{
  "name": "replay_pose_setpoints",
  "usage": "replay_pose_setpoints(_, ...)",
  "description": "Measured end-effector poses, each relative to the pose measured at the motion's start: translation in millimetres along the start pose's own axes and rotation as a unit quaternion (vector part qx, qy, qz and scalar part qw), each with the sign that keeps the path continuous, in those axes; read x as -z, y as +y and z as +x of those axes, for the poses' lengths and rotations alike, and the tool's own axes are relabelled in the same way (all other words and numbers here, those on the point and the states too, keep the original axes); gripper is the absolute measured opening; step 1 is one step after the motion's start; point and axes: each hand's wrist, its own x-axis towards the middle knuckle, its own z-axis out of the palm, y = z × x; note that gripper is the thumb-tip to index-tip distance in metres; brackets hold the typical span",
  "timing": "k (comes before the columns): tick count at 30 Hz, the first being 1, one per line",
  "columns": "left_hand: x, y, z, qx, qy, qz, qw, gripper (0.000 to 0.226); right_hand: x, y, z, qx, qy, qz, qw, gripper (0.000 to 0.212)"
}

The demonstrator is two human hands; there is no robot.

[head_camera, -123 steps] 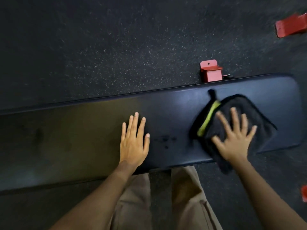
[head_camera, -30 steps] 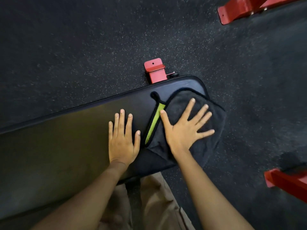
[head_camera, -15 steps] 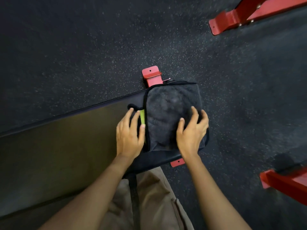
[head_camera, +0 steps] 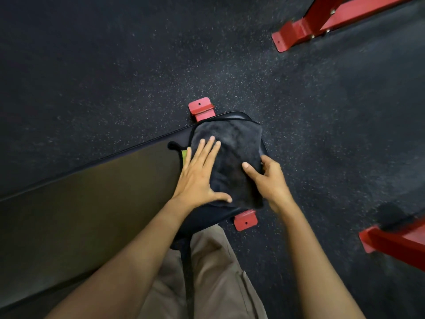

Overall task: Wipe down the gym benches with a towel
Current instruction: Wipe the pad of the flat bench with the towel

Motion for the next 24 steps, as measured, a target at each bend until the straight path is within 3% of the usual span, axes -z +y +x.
replay_pose_setpoints(4,20,13,9,-0.026,-0.052,-0.095,0.994,0.138,17,-34,-22,0.042,-0.114,0.086,0.989,0.008)
replay_pose_setpoints(6,29,20,9,-0.003,-0.081,-0.146,0.986,0.119,26,-49,-24,0.041,-0.105,0.069,0.991,0.014)
replay_pose_setpoints(8,30,25,7,0.028,-0.086,-0.189,0.978,0.081,33,-62,-22,0.047,-0.032,0.002,0.998,0.038)
replay_pose_setpoints(10,28,31,2,0.078,-0.104,-0.309,0.942,0.054,35,-75,-23,0.076,0.076,-0.119,0.987,0.05)
replay_pose_setpoints(13,17,37,-9,0.174,-0.078,-0.474,0.86,0.045,19,-91,-26,0.159,0.226,-0.205,0.939,0.037)
replay_pose_setpoints(14,12,37,-13,0.215,-0.038,-0.459,0.861,0.047,9,-92,-25,0.188,0.268,-0.236,0.915,0.033)
replay_pose_setpoints(16,3,31,-23,0.296,0.058,-0.317,0.899,0.053,-14,-81,-16,0.237,0.296,-0.3,0.875,0.031)
replay_pose_setpoints(18,-3,21,-34,0.318,0.122,-0.223,0.913,0.052,-39,-62,-11,0.214,0.232,-0.332,0.889,0.033)
replay_pose_setpoints(20,-5,11,-43,0.295,0.138,-0.21,0.922,0.042,-67,-41,-8,0.136,0.148,-0.354,0.913,0.042)
replay_pose_setpoints(24,1,-9,-56,0.3,0.187,-0.192,0.916,0.031,-122,-4,-9,0.051,0.127,-0.406,0.904,0.073)
